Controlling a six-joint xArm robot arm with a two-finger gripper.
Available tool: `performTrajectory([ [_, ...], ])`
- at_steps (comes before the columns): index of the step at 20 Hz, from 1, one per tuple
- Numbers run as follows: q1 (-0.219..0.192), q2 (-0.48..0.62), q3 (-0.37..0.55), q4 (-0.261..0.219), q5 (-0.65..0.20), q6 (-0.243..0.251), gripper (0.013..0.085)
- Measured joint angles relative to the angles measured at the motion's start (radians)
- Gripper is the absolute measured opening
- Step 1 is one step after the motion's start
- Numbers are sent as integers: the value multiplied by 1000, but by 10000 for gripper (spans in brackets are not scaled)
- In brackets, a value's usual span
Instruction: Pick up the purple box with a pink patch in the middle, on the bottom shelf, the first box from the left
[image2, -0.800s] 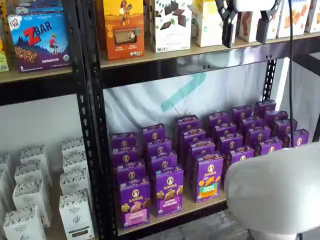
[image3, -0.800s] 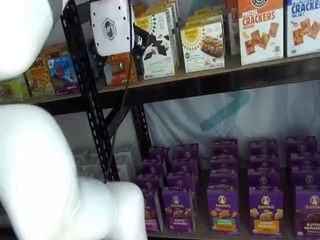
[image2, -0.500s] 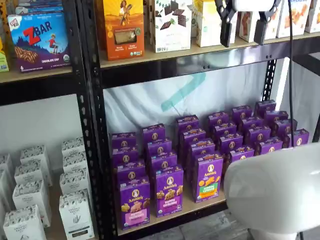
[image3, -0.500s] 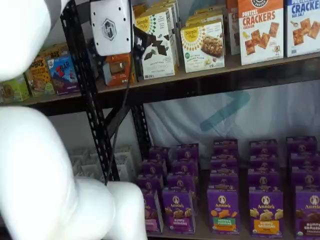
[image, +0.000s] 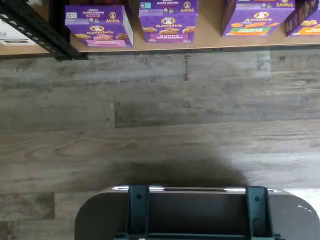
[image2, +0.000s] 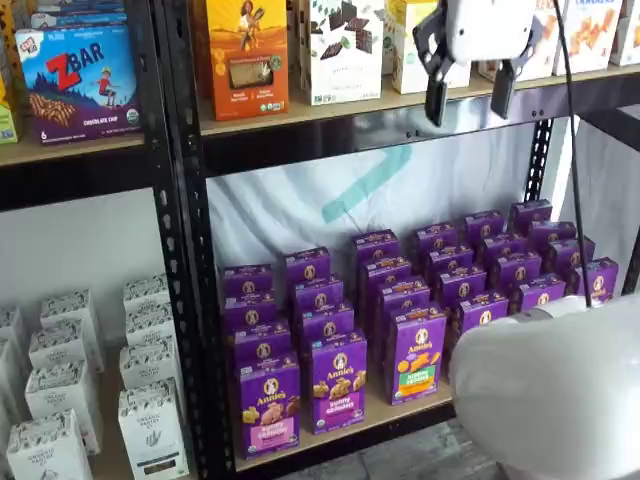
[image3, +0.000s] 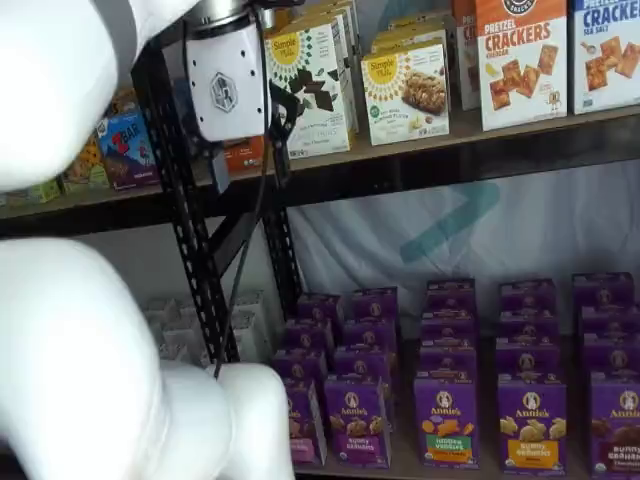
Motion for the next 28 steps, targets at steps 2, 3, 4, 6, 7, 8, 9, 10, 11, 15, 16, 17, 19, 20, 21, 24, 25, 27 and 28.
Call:
performTrajectory([
  [2,4,-6,39,11,-26,7,850],
  [3,4,-8,59,19,-39,8,850],
  [4,6,-11,78,23,-52,10,850],
  [6,26,-18,130,17,-91,26,850],
  [7,39,-22,159,11,-112,37,850],
  [8,45,-27,183,12,-133,42,850],
  [9,50,-32,208,17,-156,46,850],
  [10,57,-36,232,19,-177,53,850],
  [11,65,-38,255,21,-197,60,850],
  [15,106,-25,339,12,-267,96,850],
  [16,113,-19,361,14,-288,102,850],
  [17,118,-14,382,16,-311,106,850],
  [19,126,-12,432,27,-375,109,850],
  [20,125,-15,458,40,-410,105,850],
  [21,125,-18,485,53,-448,100,850],
  [24,154,1,538,28,-532,126,850],
  [25,171,17,557,-2,-565,149,850],
  [27,185,37,592,-31,-629,170,850],
  [28,190,49,606,-43,-658,180,850],
])
